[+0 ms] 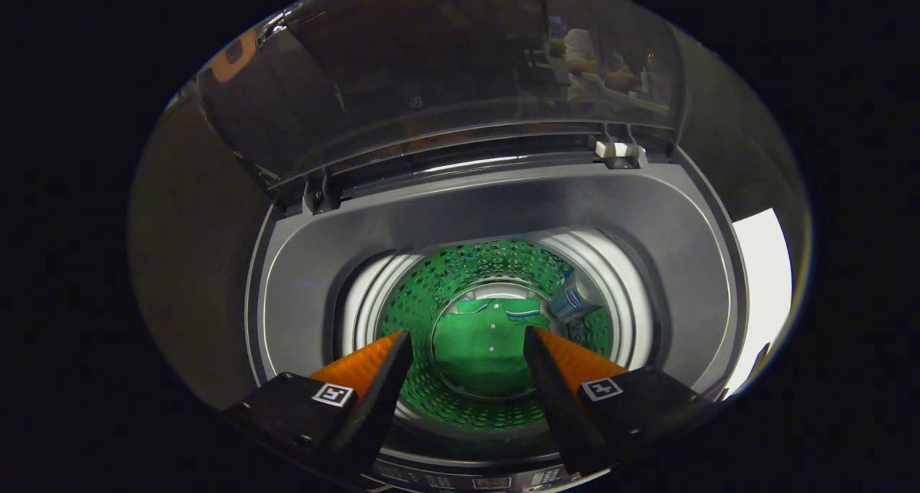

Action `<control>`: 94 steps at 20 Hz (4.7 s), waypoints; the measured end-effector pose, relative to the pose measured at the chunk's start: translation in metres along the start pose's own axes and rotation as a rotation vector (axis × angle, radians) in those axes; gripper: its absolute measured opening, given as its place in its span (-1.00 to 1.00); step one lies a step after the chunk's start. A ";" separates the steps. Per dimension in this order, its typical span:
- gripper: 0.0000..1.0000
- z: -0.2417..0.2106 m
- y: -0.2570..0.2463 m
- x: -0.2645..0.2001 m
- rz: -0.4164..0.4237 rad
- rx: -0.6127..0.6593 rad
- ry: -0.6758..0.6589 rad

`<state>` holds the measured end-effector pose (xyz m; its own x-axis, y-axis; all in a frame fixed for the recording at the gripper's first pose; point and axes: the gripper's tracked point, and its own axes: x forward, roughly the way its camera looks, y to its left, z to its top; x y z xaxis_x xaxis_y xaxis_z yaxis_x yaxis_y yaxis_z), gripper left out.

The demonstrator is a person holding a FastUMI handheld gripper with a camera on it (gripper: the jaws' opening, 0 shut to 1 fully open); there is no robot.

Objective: Put the clothes into the washing machine and then close the washing machine lid.

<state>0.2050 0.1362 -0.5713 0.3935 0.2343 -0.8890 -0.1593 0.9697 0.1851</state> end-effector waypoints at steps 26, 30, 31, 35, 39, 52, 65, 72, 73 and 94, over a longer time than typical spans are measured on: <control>0.97 0.302 0.096 -0.230 0.064 -0.102 -0.713; 0.97 0.336 0.103 -0.198 0.037 -0.156 -0.687; 0.97 0.343 0.102 -0.186 0.025 -0.166 -0.677; 0.98 0.355 0.092 -0.144 -0.014 -0.163 -0.621; 0.98 0.352 0.083 -0.113 -0.041 -0.157 -0.568; 1.00 0.297 0.075 -0.138 -0.036 -0.194 -0.621; 1.00 0.204 0.068 -0.173 -0.033 -0.195 -0.591; 1.00 0.142 0.057 -0.171 -0.053 -0.193 -0.529; 1.00 0.136 0.053 -0.172 -0.063 -0.197 -0.529; 0.99 0.185 0.095 -0.378 0.052 -0.152 -0.914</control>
<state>0.2083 0.1527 -0.1397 0.9331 0.3034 -0.1931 -0.2886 0.9521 0.1012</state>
